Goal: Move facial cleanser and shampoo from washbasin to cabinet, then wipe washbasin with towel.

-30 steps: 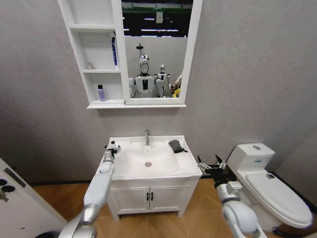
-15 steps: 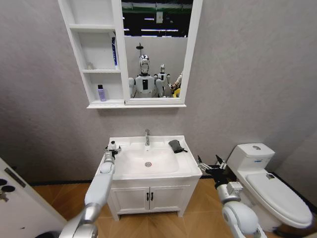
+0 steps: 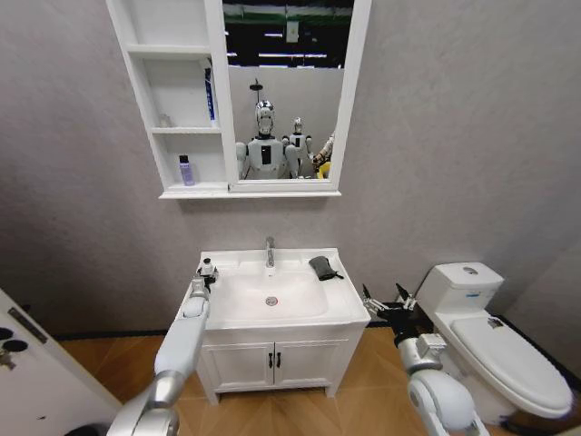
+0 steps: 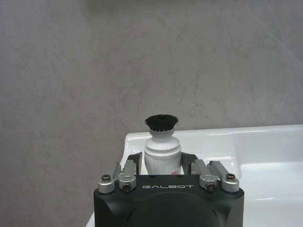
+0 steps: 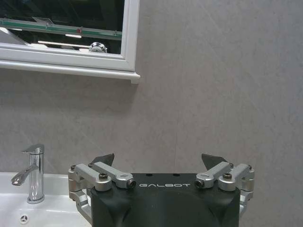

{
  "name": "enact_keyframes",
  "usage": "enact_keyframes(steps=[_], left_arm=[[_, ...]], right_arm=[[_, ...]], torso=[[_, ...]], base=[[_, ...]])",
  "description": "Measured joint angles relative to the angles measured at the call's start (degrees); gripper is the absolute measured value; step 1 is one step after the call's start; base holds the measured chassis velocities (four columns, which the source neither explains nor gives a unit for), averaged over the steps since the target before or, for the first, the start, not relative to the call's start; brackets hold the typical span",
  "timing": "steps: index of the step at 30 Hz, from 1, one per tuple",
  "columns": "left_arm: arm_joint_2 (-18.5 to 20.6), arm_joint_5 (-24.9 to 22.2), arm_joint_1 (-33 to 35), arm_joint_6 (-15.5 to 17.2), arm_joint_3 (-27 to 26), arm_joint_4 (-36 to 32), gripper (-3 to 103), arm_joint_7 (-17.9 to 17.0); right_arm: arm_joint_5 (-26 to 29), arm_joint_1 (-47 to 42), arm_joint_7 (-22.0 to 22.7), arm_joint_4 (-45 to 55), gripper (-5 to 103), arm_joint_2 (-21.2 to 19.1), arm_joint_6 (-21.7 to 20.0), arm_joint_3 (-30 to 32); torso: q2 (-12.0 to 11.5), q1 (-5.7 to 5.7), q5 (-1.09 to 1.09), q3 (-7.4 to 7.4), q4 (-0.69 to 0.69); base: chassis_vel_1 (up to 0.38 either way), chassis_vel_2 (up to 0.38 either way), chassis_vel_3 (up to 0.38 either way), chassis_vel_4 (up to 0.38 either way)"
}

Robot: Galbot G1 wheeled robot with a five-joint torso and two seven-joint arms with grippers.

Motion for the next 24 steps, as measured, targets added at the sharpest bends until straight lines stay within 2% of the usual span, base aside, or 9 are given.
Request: enact_keyframes(steps=[2,7,11,15,16,19,20,23,24], left_arm=[[0.2,-0.04,-0.14,0.0,-0.11,0.09,39,0.17],[0.92,-0.37,0.12,0.0,-0.06,-0.64,37,0.29],[2.16,-1.53,2.02,1.44,0.83,-4.8,37,-0.11],[5.8,-6.65,6.73,9.3,3.4,-18.24,37,-4.4],[5.8,-6.65,6.73,9.3,3.4,-18.24,37,-4.4],[11.36,-9.63,11.13,14.34,5.73,-33.17,37,-8.34],[11.36,-9.63,11.13,14.34,5.73,-33.17,37,-8.34],[16.72,-16.54,12.89,19.72,8.48,-46.77,37,-12.89],[16.72,-16.54,12.89,19.72,8.48,-46.77,37,-12.89]], right_arm=[[0.05,0.01,0.13,0.16,100,-0.23,-0.15,0.0],[0.11,0.22,0.35,0.32,100,-0.48,-0.4,-0.09],[0.06,0.21,0.42,0.37,100,-0.27,-0.46,-0.19],[-0.39,-0.06,0.43,0.38,100,0.23,-0.46,-0.3],[-0.39,-0.06,0.43,0.38,100,0.23,-0.46,-0.3],[-0.6,-0.16,0.43,0.37,100,0.32,-0.46,-0.36],[-0.6,-0.16,0.43,0.37,100,0.32,-0.46,-0.36],[-0.67,0.19,0.41,0.28,100,0.37,-0.47,-0.6],[-0.67,0.19,0.41,0.28,100,0.37,-0.47,-0.6]], torso=[[0.0,0.0,0.0,0.0,0.0],[0.0,0.0,0.0,0.0,0.0],[0.0,0.01,-0.02,0.0,0.0],[0.0,0.01,-0.02,0.0,0.0],[0.0,0.01,-0.02,0.0,0.0],[0.0,0.0,-0.03,0.0,0.03],[0.0,0.0,-0.03,0.0,0.03],[0.02,-0.02,-0.01,-0.01,0.01],[0.02,-0.02,-0.01,-0.01,0.01]], base=[[0.0,0.0,0.0,0.0],[0.0,0.0,0.0,0.0],[0.0,0.0,0.0,0.0],[0.0,0.0,0.0,0.0],[0.0,0.0,0.0,0.0],[0.0,0.0,0.0,0.0],[0.0,0.0,0.0,0.0],[0.0,0.0,0.0,0.0],[0.0,0.0,0.0,0.0]])
